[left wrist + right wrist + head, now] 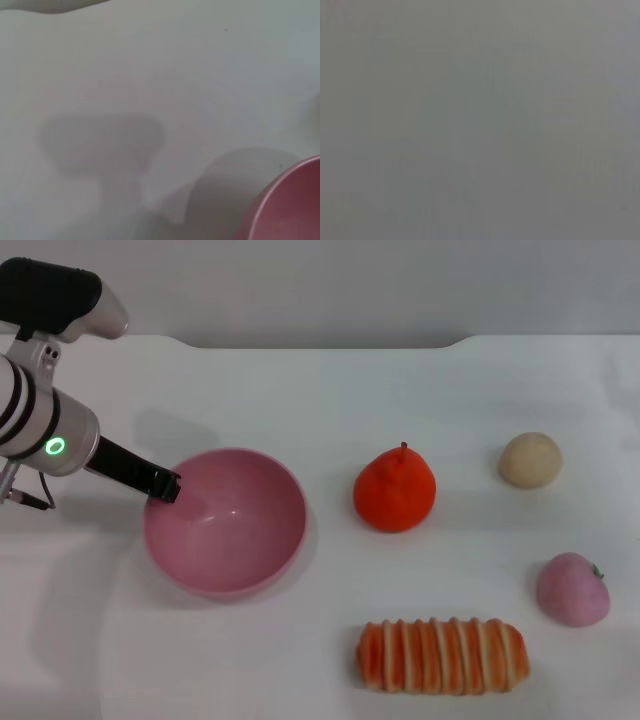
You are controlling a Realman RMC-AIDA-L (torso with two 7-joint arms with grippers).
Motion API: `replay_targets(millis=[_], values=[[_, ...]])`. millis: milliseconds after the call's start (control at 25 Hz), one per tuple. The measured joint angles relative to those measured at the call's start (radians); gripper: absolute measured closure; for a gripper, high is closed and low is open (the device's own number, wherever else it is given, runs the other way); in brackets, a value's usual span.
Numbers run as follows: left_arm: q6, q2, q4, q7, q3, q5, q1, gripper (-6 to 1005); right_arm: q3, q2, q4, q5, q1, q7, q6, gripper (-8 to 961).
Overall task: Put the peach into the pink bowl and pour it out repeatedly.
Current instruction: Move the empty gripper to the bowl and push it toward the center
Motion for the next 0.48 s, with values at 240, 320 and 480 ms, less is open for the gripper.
replay_targets(millis=[240, 320, 480], values=[[-0.001, 0.002, 0.028, 0.003, -0.008, 0.000, -0.006, 960, -0.001, -0.030, -0.139, -0.149, -0.026, 0.403, 0.014, 419], [-0.001, 0.001, 0.045, 0.003, -0.008, 0.000, -0.002, 961, -0.001, -0.048, -0.222, -0.276, -0.042, 0.614, 0.021, 419], [0.007, -0.001, 0.057, 0.004, 0.002, -0.003, 0.003, 961, -0.001, -0.072, -0.404, -0.586, -0.055, 0.975, 0.015, 419]])
